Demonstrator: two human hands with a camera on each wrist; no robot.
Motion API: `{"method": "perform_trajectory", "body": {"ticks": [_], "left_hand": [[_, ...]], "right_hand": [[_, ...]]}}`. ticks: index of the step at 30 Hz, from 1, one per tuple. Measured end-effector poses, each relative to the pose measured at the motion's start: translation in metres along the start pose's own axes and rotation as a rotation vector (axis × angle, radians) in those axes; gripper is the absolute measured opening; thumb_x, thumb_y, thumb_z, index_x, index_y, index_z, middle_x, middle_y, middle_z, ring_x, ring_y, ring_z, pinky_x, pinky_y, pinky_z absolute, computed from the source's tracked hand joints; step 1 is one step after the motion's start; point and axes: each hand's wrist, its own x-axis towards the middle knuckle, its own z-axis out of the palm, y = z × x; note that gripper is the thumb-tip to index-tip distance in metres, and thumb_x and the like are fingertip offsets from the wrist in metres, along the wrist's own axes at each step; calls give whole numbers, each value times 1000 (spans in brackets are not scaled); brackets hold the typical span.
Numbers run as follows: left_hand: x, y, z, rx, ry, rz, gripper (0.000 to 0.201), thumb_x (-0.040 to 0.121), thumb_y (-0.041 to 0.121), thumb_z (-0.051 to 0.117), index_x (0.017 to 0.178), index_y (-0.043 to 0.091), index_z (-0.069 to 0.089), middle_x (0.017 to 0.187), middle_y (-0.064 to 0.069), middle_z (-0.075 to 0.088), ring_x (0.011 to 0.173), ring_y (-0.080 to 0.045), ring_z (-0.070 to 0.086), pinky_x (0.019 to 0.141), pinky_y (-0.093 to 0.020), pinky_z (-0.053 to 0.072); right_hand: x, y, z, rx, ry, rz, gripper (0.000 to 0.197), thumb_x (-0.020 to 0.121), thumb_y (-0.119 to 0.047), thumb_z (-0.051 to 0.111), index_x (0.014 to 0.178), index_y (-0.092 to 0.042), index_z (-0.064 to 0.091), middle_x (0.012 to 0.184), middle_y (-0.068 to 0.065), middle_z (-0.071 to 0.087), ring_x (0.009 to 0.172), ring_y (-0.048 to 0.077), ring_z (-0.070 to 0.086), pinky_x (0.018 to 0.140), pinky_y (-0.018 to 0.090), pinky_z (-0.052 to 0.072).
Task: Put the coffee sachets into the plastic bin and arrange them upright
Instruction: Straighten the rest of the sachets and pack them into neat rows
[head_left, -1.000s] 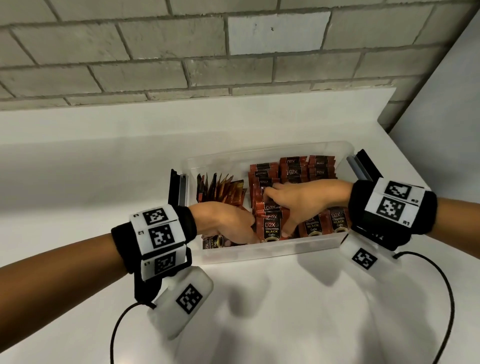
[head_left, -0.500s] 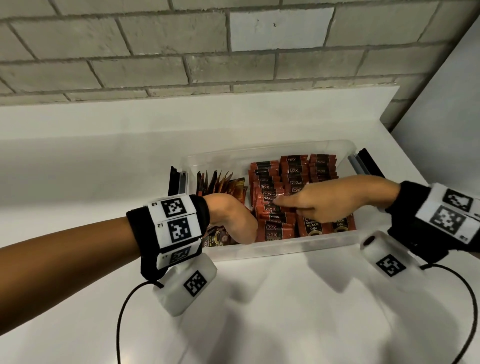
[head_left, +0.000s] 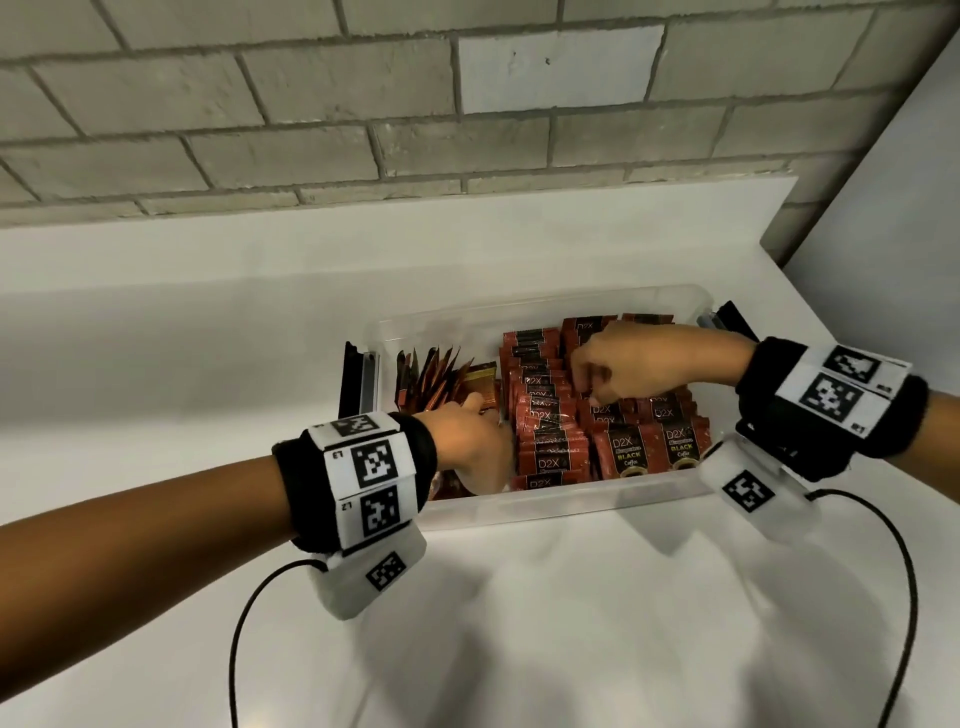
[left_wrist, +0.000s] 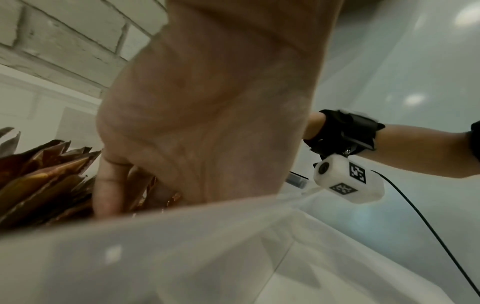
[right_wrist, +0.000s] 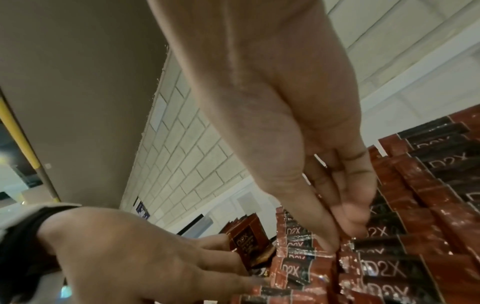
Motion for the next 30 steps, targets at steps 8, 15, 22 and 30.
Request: {"method": "perform_trajectory", "body": {"ticks": [8, 15, 22, 30], "left_hand": [[5, -4, 0, 38, -11, -3, 47, 101, 31, 34, 145, 14, 32, 154, -8, 13, 141, -32, 5, 111, -44, 21], [7, -6, -8, 26, -136, 80, 43, 103, 26, 28, 138, 3, 41, 146, -13, 39, 137, -32, 28, 111, -42, 20], [10, -5, -11, 26, -89, 20, 45, 102, 28, 31, 134, -2, 43, 146, -15, 38, 137, -33, 27, 110, -43, 21], [16, -14, -17, -14, -75, 4, 47, 102, 24, 33, 145, 4, 31, 150, -15, 31, 132, -30, 38, 97, -34, 38]], "right_hand": [[4, -3, 0, -80, -127, -2, 32, 98, -20, 47, 128, -13, 57, 120, 2, 61, 81, 8, 52, 76, 22, 43], [7, 0, -2, -65, -134, 10, 37, 97, -12, 44, 134, -12, 51, 133, 5, 55, 109, 17, 55, 92, 27, 45], [13, 3, -5, -58, -102, 59, 31, 94, -9, 43, 120, -3, 60, 114, 13, 65, 96, 27, 62, 82, 34, 53], [-2, -5, -24, 39, -49, 21, 34, 98, -15, 44, 132, -11, 50, 129, 4, 55, 114, 18, 51, 89, 22, 39]]}}
